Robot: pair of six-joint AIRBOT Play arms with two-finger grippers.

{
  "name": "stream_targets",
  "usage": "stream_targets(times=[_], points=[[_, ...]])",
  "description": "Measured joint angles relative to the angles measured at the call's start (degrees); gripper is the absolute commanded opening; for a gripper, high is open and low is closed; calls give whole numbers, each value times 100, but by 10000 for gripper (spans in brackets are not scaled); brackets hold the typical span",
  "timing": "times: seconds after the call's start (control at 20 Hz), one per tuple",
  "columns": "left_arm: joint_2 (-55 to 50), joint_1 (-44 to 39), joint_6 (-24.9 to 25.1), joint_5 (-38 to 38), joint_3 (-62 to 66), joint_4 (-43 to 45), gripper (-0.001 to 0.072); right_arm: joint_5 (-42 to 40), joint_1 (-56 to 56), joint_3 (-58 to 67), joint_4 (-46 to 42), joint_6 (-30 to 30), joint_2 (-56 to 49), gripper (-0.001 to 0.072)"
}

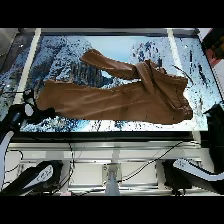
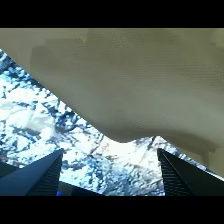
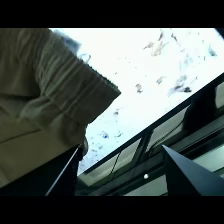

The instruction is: Fold the clothes and pants, and hang the long-sleeved shirts on hangers.

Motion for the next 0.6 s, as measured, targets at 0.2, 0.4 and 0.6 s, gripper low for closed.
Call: stream_targets(times=[0.2, 0.4, 0.6], points=[[0, -2, 0, 2, 0, 11, 639, -933, -166, -1309, 820, -442, -15, 585], [0, 0, 2, 2, 0, 13, 639, -1873, -214, -1987, 1683, -643, -101, 549], [0, -2, 0, 4, 0, 13, 639, -2430, -225, -2188, 2804, -1139, -431, 444]])
